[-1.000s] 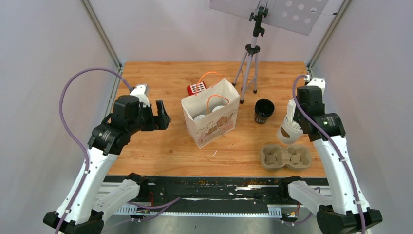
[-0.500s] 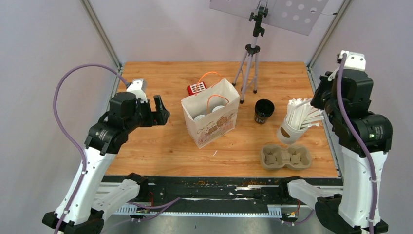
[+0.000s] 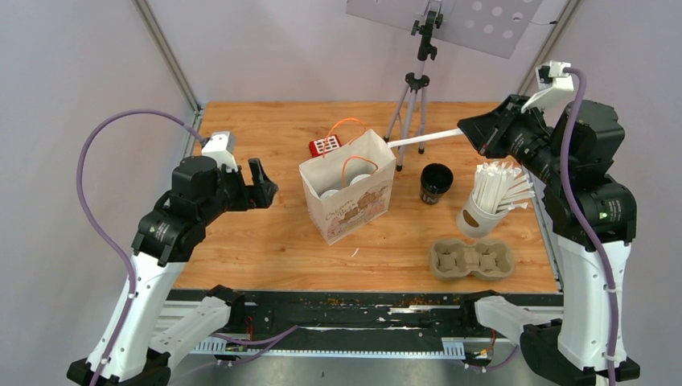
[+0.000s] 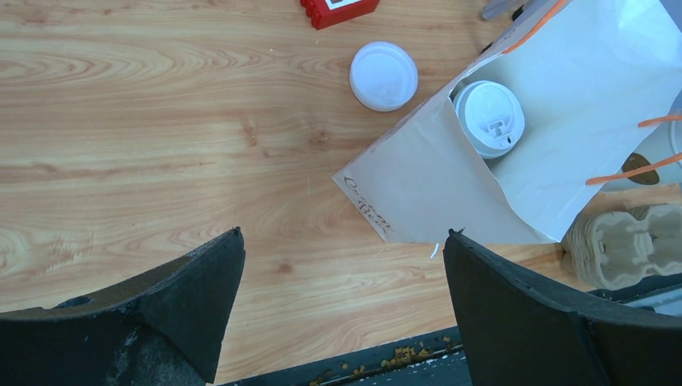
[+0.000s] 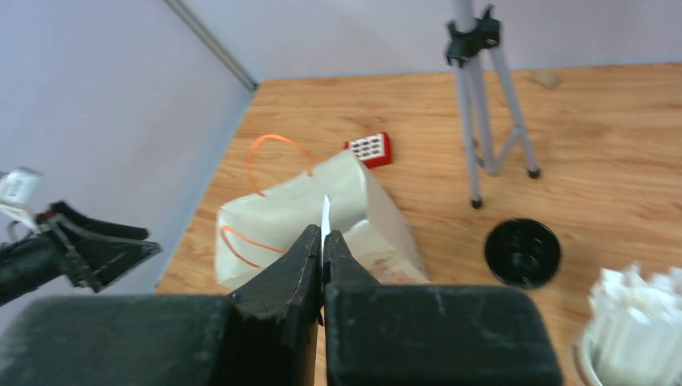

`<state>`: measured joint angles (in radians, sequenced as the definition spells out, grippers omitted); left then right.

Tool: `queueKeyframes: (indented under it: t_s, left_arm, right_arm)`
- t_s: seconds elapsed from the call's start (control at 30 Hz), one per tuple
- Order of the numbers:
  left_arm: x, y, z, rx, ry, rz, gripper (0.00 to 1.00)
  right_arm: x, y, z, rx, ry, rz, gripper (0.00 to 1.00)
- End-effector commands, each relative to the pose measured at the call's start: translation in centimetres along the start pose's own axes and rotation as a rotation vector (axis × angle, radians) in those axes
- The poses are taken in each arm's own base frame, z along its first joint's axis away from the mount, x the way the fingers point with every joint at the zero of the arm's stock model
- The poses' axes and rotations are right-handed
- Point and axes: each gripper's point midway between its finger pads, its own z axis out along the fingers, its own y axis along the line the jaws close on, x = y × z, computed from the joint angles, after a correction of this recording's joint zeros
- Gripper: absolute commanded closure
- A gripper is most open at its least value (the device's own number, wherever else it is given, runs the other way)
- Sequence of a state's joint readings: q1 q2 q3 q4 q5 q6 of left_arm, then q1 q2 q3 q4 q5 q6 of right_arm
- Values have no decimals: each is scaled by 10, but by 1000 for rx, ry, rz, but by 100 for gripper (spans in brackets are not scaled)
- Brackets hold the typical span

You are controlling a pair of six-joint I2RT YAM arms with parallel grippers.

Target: Pack the takeout coffee

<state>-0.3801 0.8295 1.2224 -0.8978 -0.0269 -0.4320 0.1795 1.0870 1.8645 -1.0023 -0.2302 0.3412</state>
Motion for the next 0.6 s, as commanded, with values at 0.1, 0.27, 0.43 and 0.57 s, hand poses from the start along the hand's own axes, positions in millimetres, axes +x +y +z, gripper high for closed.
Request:
queueKeyframes:
  t_s: [0.1, 0.27, 0.43, 0.57]
  left_arm:
    - [-11, -6, -13, 31, -54, -10, 0]
    - [-9, -8, -17, 44, -57, -22, 0]
    - [-9, -7, -21, 42, -61, -20, 0]
    - [-9, -7, -22, 41, -67, -25, 0]
  right_arm:
    - [-26, 45, 17, -257, -87, 78, 98]
    - [-7, 49, 45, -307, -26, 136, 98]
    - [25, 45, 78, -300, 104, 182, 95]
    - [62, 50, 107, -369, 206, 217, 90]
